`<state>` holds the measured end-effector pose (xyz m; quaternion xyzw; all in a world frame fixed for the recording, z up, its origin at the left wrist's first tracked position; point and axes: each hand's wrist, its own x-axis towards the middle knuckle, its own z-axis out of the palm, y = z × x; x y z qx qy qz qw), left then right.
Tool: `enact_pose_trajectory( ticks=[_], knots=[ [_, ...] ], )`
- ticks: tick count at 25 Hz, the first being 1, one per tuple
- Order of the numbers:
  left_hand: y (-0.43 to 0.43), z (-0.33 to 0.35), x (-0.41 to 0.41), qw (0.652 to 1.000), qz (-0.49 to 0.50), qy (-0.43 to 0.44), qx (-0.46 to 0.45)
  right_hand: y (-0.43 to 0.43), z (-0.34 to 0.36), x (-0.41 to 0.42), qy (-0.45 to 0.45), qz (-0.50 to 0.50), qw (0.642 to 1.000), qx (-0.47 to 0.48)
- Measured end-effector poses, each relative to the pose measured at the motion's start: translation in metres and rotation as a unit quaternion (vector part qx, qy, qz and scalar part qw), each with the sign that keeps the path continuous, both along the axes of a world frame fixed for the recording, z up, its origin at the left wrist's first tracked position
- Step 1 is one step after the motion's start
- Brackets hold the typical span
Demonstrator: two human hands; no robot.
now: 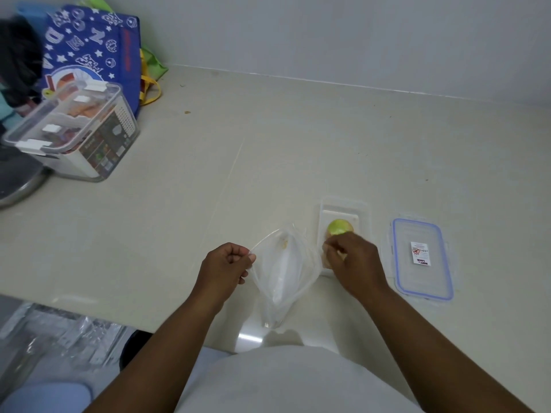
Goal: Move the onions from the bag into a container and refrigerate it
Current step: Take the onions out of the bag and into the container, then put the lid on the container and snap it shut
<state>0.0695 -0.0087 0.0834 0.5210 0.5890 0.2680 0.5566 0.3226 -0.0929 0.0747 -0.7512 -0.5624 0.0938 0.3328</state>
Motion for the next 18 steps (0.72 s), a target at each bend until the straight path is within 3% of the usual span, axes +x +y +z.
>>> enact_pose_trajectory(
  ticks=[2,5,10,12,16,18],
  knots=[
    [0.000,-0.001,-0.003,1.000,0.008,0.002,0.000,-0.022,-0.005,-0.025,0.029,0.063,0.998,0.009],
    [0.000,0.000,-0.005,1.000,0.011,-0.004,-0.006,-0.029,-0.017,-0.053,0.044,0.167,0.984,-0.050],
    [-0.008,-0.006,-0.016,0.991,-0.109,0.069,-0.032,0.000,-0.030,-0.082,-0.085,0.314,0.932,-0.161],
    [-0.006,-0.019,-0.024,0.991,-0.077,0.106,0.000,0.007,-0.035,-0.090,-0.101,0.331,0.922,-0.175],
    [-0.005,-0.044,-0.051,0.975,-0.012,0.222,0.025,0.000,-0.044,-0.094,-0.107,0.286,0.942,-0.141],
    [-0.013,-0.052,-0.063,0.946,-0.041,0.298,0.125,-0.009,-0.051,-0.095,-0.130,0.282,0.939,-0.144]
  ],
)
